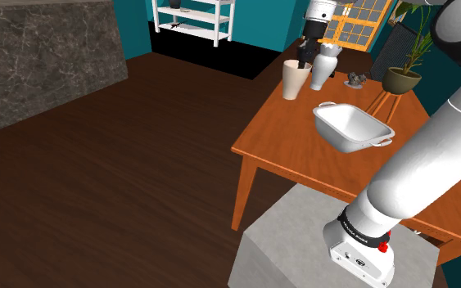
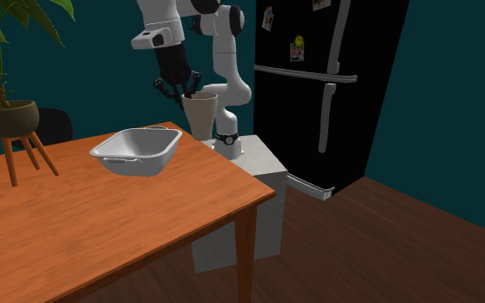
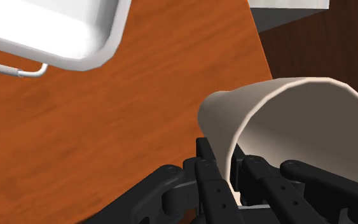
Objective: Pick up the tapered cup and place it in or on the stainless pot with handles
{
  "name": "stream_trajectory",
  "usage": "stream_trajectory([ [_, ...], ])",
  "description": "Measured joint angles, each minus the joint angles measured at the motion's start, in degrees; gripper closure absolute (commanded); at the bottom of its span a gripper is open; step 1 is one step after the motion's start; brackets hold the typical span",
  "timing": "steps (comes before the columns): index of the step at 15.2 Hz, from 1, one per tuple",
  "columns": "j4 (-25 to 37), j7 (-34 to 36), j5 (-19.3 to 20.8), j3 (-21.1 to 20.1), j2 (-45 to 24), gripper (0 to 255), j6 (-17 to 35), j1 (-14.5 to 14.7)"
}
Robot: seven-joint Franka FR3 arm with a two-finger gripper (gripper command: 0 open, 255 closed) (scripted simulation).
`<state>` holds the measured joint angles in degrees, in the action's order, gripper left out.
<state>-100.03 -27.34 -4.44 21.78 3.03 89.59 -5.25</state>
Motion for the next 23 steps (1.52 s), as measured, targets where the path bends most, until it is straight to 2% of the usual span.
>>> stream_trajectory([
  [2,-1.8,-2.2,1.2,1.2,2.0,255,-0.3,-1.2],
  [11,-2.0,-12.5,4.8,7.1,5.5,255,-3.7,-6.2],
  [19,2.1,-24.0,6.5,13.8,3.8,255,-6.4,-10.9],
  [23,6.5,-31.0,5.9,17.8,0.6,255,-8.2,-13.6],
])
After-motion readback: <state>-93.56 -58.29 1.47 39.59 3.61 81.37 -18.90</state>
